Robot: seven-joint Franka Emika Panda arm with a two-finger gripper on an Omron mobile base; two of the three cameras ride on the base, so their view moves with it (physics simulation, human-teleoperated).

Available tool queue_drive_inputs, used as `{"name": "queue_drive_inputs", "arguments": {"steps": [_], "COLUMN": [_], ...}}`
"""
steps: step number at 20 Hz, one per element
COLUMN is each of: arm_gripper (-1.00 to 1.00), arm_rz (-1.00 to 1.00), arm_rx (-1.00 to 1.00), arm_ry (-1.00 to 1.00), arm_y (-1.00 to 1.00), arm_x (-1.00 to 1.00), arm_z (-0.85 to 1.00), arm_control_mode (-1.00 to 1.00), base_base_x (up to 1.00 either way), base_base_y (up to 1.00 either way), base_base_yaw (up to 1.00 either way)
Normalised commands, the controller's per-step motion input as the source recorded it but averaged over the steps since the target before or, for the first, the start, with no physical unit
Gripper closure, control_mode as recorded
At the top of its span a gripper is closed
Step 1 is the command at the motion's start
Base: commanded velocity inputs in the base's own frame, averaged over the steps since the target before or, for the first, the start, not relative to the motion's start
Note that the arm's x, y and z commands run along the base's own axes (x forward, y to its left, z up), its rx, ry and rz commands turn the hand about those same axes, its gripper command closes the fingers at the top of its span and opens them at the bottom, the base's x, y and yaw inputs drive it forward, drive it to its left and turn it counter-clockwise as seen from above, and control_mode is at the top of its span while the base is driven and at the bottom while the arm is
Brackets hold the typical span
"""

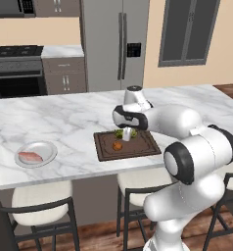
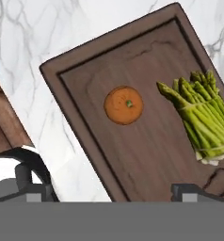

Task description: Create a steak meal by picking up the steak and asparagus from the tray and placing them on the plate. Leave the tangerine on the tray.

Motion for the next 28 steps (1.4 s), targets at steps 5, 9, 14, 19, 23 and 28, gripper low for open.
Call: {"name": "queue_drive_inputs", "arguments": {"steps": [5,9,14,19,23,28], "arm_gripper": [-1.00,-1.00,-1.00,-1.00,-1.00,-1.00], "arm_rz": [0.11,0.11,0.06,0.01,0.01,0.02], "arm_rx": [-0.15,-0.10,-0.01,0.00,0.00,0.00], "arm_ry": [0.00,0.00,0.00,0.00,0.00,0.00], "arm_y": [-0.34,-0.31,-0.16,0.00,0.00,0.00], "arm_x": [0.08,0.24,0.40,0.32,0.23,0.30], "arm_z": [0.00,-0.01,0.00,-0.09,-0.29,-0.33], "arm_control_mode": [-1.00,-1.00,-1.00,-1.00,-1.00,-1.00], "base_base_x": [0.00,0.00,0.00,0.00,0.00,0.00], "base_base_y": [0.00,0.00,0.00,0.00,0.00,0.00], "base_base_yaw": [0.00,0.00,0.00,0.00,0.00,0.00]}}
